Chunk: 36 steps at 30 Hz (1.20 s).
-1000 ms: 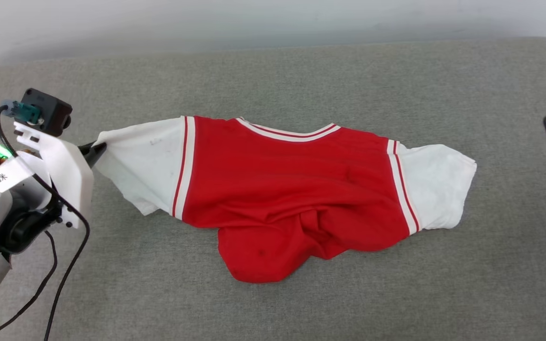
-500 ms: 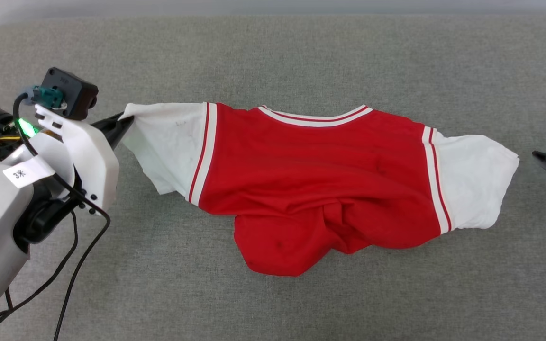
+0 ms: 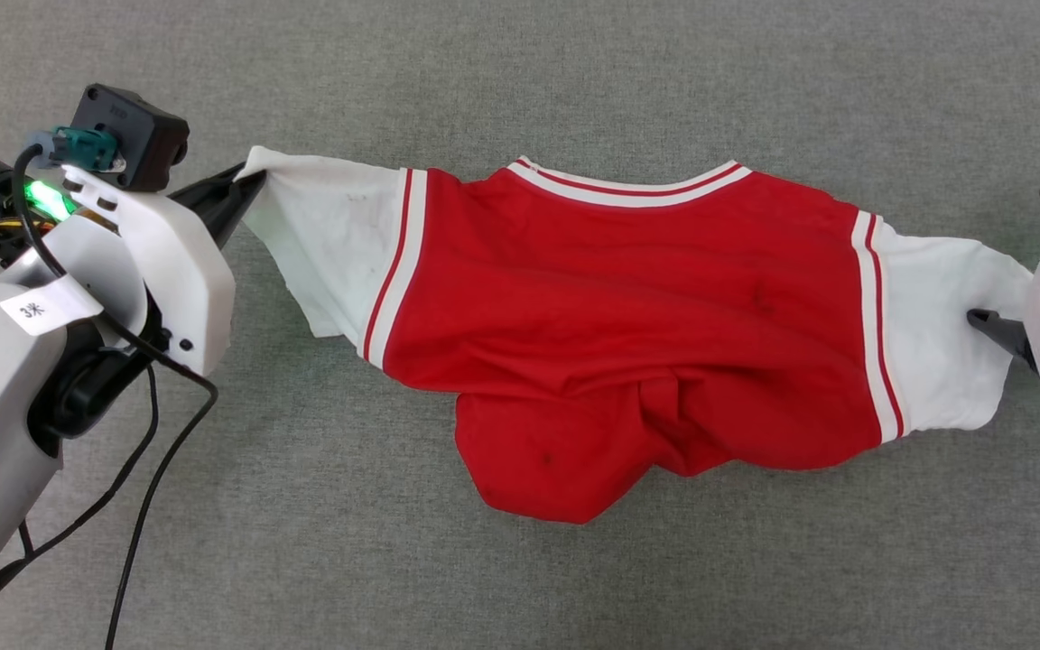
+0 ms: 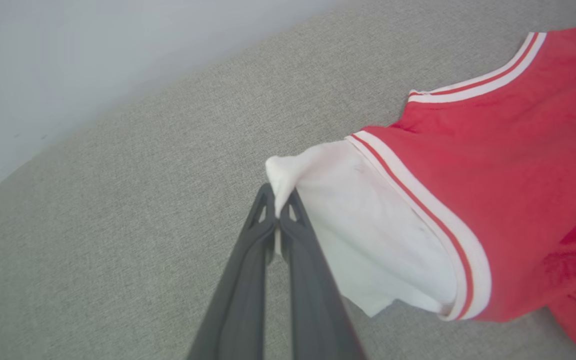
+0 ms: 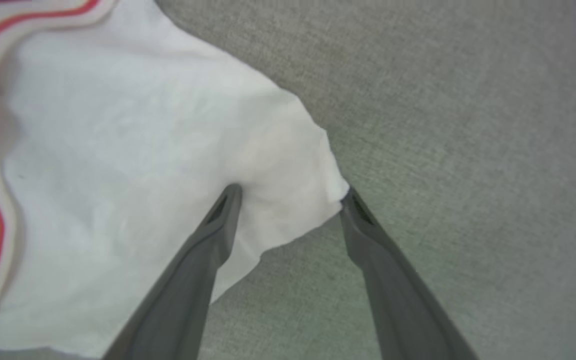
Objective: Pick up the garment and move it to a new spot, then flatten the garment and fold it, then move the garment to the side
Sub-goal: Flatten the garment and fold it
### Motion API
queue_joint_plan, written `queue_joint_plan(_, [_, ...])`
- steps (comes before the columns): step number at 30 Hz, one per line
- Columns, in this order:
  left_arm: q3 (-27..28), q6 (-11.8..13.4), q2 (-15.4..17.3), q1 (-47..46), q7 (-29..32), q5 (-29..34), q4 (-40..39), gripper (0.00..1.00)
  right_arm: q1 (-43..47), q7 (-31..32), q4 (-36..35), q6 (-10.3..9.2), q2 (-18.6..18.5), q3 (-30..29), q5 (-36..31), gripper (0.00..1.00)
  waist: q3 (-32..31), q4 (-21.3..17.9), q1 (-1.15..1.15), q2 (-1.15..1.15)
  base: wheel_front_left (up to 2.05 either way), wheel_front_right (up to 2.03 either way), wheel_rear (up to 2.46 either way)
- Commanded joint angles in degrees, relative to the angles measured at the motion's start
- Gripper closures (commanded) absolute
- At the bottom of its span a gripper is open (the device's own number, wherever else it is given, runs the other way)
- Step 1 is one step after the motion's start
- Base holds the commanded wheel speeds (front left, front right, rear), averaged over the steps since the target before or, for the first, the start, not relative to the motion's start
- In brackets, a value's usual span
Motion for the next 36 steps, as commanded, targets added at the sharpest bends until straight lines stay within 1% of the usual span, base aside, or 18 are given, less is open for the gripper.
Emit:
queue_joint_plan(1, [0.0,-0.03,-0.22,-0.59,-0.35,-0.03,0.2,1.0,0.81,-0.43,1.64,-0.01,1.04,2.07,0.94,0.0,0.23,0.07,0.0,0.0,0.0,0.0,0.0])
queue_joint_plan(3, [0.03,-0.1,-0.31,-0.76,-0.65,-0.01,0.45,1.0,1.52,-1.02,2.89,0.08,1.25,4.67,1.72,0.0,0.34,0.05,0.0,0.0,0.0,0.0,0.0])
queue_joint_plan(7, [0.08,-0.24,-0.19,-0.59,-0.97,-0.26,1.01,1.0,0.95,-4.0,4.63,0.07,2.04,7.2,3.55,0.0,0.39,-0.36,0.0,0.0,0.0,0.0,0.0])
queue_joint_plan(8, [0.13,-0.31,-0.23,-0.61,-1.09,-0.36,1.16,1.0,0.63,-4.87,4.97,0.07,2.09,7.7,3.82,0.54,0.38,-0.43,0.0,0.0,0.0,0.0,0.0])
queue_joint_plan(9, [0.18,-0.36,-0.27,-0.64,-1.14,-0.39,1.33,1.0,-0.04,-6.26,5.15,0.07,2.09,8.08,3.98,1.0,0.36,-0.51,0.0,0.0,0.0,0.0,0.0])
queue_joint_plan(12, [-0.01,-0.46,-0.46,-0.61,-1.35,-0.39,1.99,1.0,-1.81,-9.41,6.21,-0.02,1.95,8.82,4.56,1.0,-0.07,-0.81,0.0,0.0,0.0,0.0,0.0])
queue_joint_plan(17, [0.05,-0.7,-0.91,-0.31,-3.01,-0.04,2.92,1.0,-4.87,-15.85,6.35,-0.05,0.54,9.77,5.84,1.0,-2.4,-1.43,0.0,0.0,0.0,0.0,0.0])
queue_joint_plan(18, [0.12,-0.65,-0.77,-0.17,-3.47,0.16,3.0,1.0,-5.42,-17.45,6.2,-0.05,0.22,9.88,6.03,1.0,-3.0,-1.62,0.0,0.0,0.0,0.0,0.0])
queue_joint_plan(19, [0.12,-0.65,-0.77,-0.17,-3.47,0.16,3.0,1.0,-5.42,-17.45,6.2,-0.05,0.22,9.88,6.03,1.0,-3.0,-1.62,0.0,0.0,0.0,0.0,0.0])
queue_joint_plan(25, [1.1,0.02,0.31,0.38,-7.16,1.42,2.01,1.0,-6.61,-26.79,4.57,-0.05,-1.83,11.35,5.25,1.0,-7.25,-2.82,0.0,0.0,0.0,0.0,0.0])
queue_joint_plan(30, [2.36,1.51,1.49,-0.04,-10.29,3.09,-1.09,1.0,-7.4,-33.25,3.03,-0.05,-3.84,8.63,5.43,1.0,-10.64,-3.53,0.0,0.0,0.0,0.0,0.0])
queue_joint_plan(34, [3.44,3.08,2.47,-1.58,-11.91,4.99,-4.95,1.0,-7.76,-36.82,0.71,-0.05,-5.35,4.82,4.46,1.0,-12.48,-3.79,0.0,0.0,0.0,0.0,0.0])
queue_joint_plan(36, [3.97,3.92,2.96,-2.3,-12.36,6.04,-6.86,1.0,-7.66,-37.89,-0.93,-0.05,-5.46,2.79,4.22,1.0,-13.15,-3.94,0.0,0.0,0.0,0.0,0.0])
